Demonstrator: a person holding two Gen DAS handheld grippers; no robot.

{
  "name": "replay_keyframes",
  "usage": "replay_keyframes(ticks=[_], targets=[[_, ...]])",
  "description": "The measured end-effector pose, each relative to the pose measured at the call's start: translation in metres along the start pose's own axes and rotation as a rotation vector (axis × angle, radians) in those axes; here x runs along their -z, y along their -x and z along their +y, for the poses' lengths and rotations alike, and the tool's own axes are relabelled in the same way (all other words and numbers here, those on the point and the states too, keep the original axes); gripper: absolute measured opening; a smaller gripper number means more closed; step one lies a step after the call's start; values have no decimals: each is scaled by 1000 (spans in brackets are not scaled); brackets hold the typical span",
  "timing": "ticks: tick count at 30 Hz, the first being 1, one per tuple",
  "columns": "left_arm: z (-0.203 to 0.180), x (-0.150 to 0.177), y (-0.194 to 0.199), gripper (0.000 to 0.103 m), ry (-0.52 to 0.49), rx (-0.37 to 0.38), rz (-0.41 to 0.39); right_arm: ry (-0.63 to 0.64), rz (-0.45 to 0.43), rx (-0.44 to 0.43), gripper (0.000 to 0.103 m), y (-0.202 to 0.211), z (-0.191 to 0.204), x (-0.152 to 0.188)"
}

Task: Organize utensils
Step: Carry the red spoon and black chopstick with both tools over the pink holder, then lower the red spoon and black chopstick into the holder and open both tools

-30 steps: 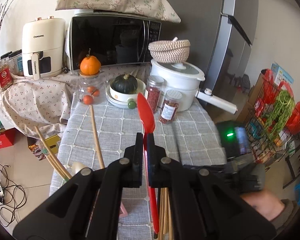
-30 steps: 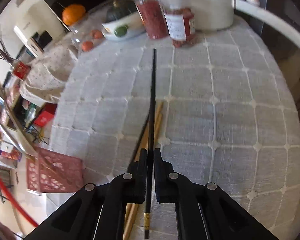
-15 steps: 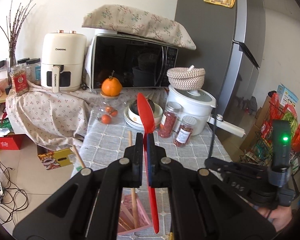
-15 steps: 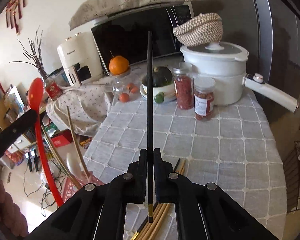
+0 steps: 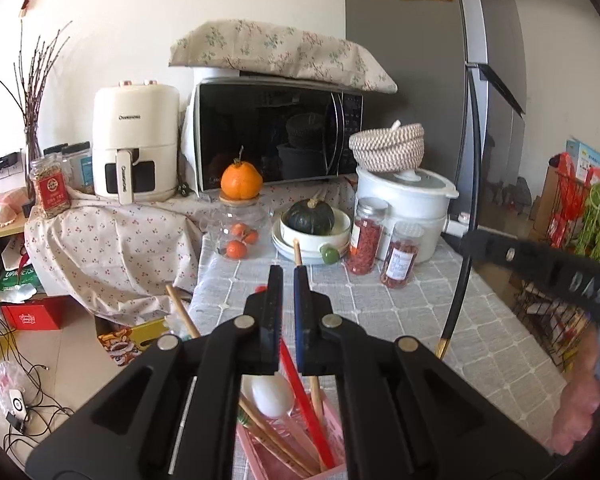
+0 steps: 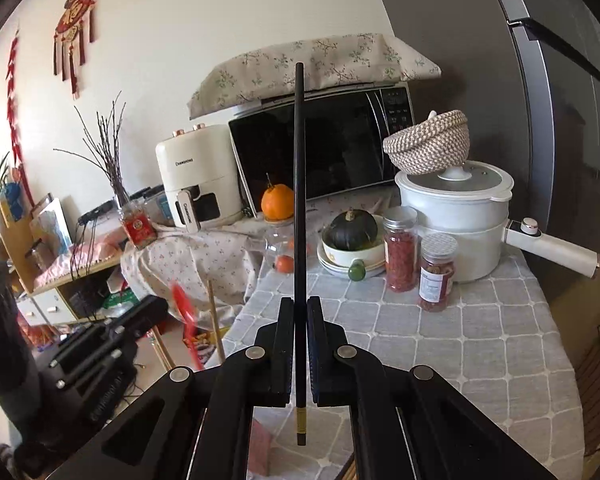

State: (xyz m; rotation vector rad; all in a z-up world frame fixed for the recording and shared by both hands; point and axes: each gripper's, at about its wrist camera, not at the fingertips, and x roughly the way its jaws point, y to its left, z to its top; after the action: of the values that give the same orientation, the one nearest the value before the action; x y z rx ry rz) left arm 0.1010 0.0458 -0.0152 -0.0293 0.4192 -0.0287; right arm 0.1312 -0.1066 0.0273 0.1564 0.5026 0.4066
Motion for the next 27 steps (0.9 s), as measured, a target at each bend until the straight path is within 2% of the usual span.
replay_keyframes(ticks=[5,8,10,13,17,21,27], targets=[[2,2,-1,4,22,15,47,-36,-19,-55,6,2,6,0],[13,-6,5,5,108,36,46,-48,-20,-92,6,1,10,2],[20,-11,7,11,146,20,52,-54,-21,-124,6,-1,14,5],[24,-13,6,15,145,-26,77,-40,-28,-137,6,-3,23,9],[32,-10,1,34,163,-61,129,-40,-29,-163,6,-8,32,16],[37,-8,-1,34,196,-56,168,-31,-8,-181,6,-21,39,26],[41,-11,-1,35,218,-48,173,9,34,-191,6,-34,50,38]])
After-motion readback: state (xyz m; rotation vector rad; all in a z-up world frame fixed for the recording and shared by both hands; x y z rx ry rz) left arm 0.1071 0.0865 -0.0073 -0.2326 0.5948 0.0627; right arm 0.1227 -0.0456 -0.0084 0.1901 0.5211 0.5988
